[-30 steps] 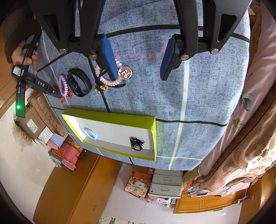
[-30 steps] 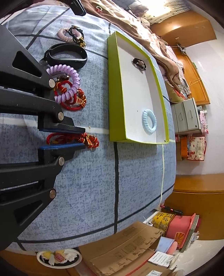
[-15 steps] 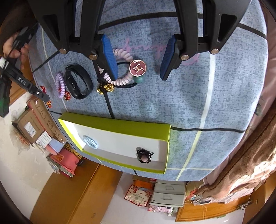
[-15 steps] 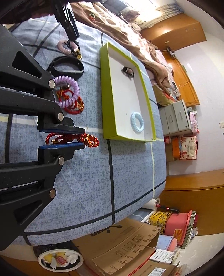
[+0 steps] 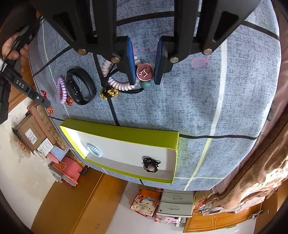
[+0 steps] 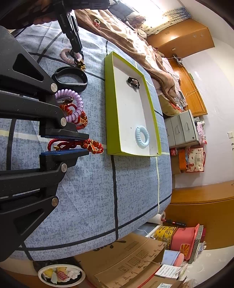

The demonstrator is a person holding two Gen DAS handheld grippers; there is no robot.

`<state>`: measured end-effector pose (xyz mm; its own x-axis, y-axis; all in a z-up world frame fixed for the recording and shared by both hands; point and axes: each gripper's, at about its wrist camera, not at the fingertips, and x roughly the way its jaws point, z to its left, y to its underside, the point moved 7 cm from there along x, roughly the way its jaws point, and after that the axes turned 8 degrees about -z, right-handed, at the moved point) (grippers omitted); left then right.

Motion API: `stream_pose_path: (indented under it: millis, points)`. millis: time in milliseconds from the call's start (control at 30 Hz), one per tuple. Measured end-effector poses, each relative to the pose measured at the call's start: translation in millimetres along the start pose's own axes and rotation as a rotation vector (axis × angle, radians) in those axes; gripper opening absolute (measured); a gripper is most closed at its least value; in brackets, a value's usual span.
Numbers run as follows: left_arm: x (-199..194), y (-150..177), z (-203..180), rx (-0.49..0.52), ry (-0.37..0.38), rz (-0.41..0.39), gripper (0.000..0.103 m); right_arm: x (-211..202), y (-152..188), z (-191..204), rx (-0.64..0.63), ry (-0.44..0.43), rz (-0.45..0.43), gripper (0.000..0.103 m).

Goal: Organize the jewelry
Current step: 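Grasp the black cord with H charm with the left tool while the right tool holds the red cord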

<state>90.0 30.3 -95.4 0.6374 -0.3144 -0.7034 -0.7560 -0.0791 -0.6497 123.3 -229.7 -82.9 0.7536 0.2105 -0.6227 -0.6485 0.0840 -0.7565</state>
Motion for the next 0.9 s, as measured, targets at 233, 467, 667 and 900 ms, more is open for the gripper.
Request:
stream_pose_path:
  millis: [233,467,667,900]
  points:
    - [-3.9,-4.6,-1.8,-0.009,0.022,-0.018,0.021,-0.4,-0.3,0.5,0.003,-0.004,-0.002,0.01]
    - [-17.3,-15.6,-7.2,-0.01,0.055,-0.069,0.021,-5.3,-3.8,3.0,-0.002,-0.012,-0.015,0.01]
    - [-21.8,-19.3,-12.2,-0.007,0.066,-0.085,0.021,-10.7,-7.3,7.8,-0.007,-0.022,-0.028,0.01]
    - [-29.5,-28.6,-18.1,-0.006,0.09,-0.12,0.021,-14.1,-10.1,14.9,-0.024,-0.033,-0.038,0.01]
